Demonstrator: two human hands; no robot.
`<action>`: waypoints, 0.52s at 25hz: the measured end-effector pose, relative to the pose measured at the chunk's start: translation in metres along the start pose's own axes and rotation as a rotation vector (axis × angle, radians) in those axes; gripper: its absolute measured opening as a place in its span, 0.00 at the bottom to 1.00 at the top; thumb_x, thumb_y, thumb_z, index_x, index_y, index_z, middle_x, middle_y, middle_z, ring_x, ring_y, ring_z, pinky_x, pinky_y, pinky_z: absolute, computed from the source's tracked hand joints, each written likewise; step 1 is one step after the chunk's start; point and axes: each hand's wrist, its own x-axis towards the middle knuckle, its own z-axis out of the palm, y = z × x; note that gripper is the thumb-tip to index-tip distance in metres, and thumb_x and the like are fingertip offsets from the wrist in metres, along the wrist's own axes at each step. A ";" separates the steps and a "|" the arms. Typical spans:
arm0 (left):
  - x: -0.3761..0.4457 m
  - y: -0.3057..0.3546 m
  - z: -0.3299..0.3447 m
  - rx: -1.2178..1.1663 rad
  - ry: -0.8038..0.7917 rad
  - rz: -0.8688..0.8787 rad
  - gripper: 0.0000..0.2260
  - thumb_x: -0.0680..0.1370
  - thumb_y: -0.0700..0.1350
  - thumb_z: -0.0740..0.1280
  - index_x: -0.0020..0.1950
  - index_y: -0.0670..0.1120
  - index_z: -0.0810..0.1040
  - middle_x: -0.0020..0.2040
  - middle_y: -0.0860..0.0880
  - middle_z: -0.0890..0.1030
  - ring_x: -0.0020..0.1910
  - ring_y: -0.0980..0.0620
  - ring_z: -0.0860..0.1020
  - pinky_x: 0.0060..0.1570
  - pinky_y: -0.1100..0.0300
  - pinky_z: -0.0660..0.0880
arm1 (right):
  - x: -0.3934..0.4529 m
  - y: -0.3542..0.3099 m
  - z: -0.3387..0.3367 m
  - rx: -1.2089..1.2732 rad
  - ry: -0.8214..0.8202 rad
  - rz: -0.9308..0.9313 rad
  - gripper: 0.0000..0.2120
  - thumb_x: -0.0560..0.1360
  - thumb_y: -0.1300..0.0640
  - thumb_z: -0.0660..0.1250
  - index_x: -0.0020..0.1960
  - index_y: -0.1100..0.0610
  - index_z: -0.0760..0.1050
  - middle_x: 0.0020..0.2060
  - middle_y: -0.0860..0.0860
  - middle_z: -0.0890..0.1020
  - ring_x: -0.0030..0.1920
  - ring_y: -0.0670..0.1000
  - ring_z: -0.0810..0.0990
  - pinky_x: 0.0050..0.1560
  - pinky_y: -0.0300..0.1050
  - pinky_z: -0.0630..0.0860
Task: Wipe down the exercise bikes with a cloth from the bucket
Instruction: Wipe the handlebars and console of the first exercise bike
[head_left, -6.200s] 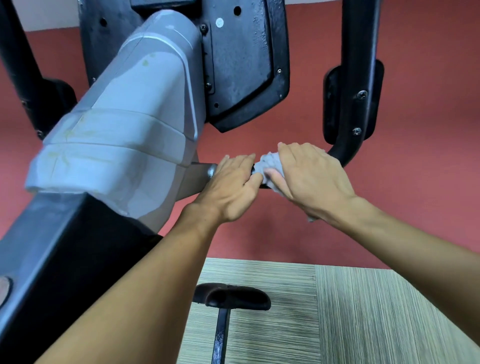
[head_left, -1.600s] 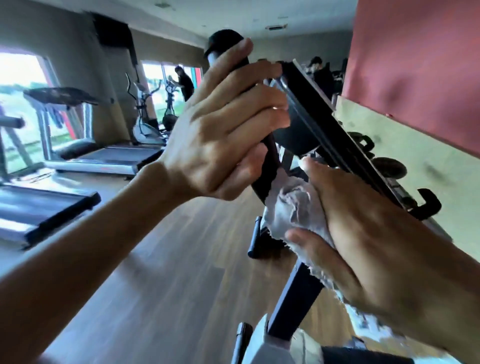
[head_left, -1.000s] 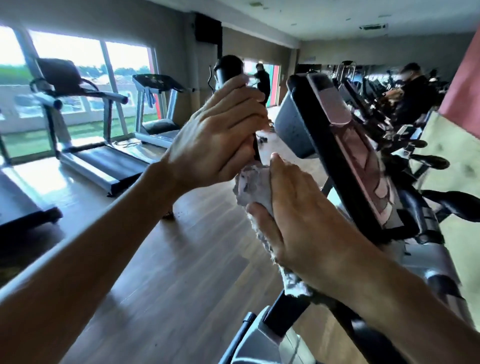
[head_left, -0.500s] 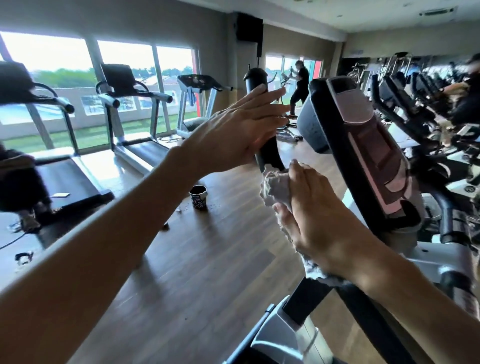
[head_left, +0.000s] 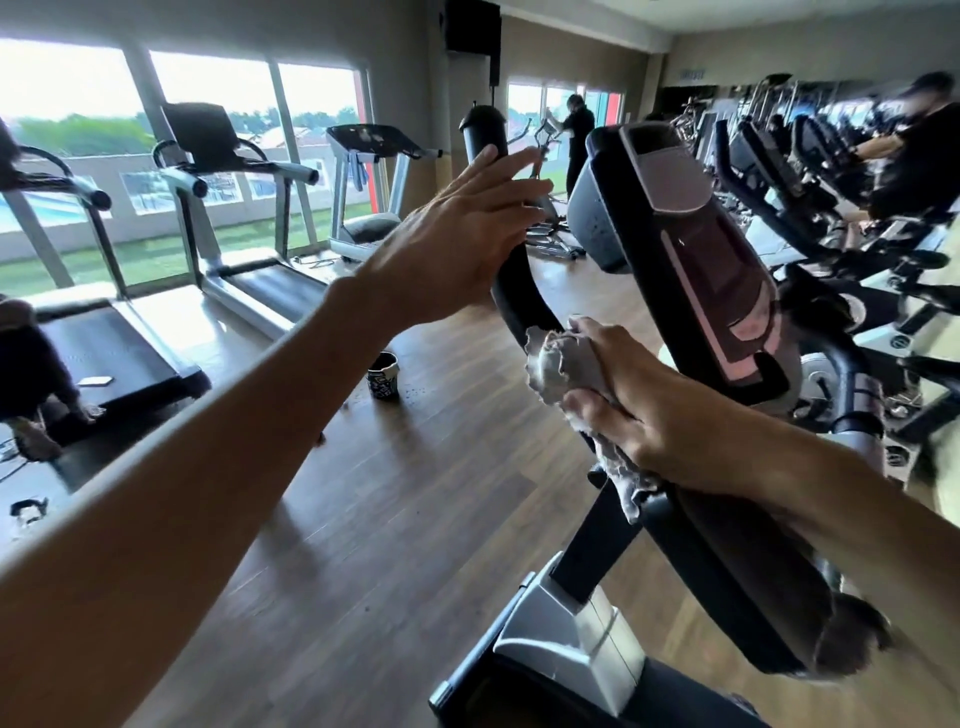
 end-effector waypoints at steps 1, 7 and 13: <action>0.000 0.003 0.003 -0.020 0.007 -0.017 0.15 0.83 0.41 0.58 0.63 0.37 0.81 0.68 0.40 0.79 0.76 0.39 0.67 0.79 0.46 0.52 | -0.004 0.001 -0.001 -0.014 -0.024 -0.003 0.35 0.82 0.48 0.60 0.82 0.56 0.47 0.75 0.51 0.63 0.77 0.46 0.58 0.76 0.40 0.55; 0.003 0.001 0.000 -0.110 -0.040 -0.072 0.18 0.83 0.43 0.55 0.64 0.36 0.80 0.69 0.40 0.78 0.78 0.38 0.64 0.80 0.48 0.49 | 0.057 -0.022 0.015 -0.161 0.285 0.002 0.26 0.81 0.55 0.64 0.73 0.67 0.61 0.67 0.64 0.70 0.66 0.63 0.70 0.68 0.49 0.62; 0.008 0.009 -0.007 -0.108 -0.086 -0.144 0.20 0.83 0.44 0.54 0.63 0.37 0.81 0.69 0.41 0.78 0.79 0.40 0.63 0.78 0.65 0.40 | 0.016 -0.012 0.023 -0.277 0.222 0.006 0.29 0.82 0.53 0.59 0.77 0.65 0.54 0.71 0.62 0.64 0.72 0.60 0.63 0.73 0.48 0.58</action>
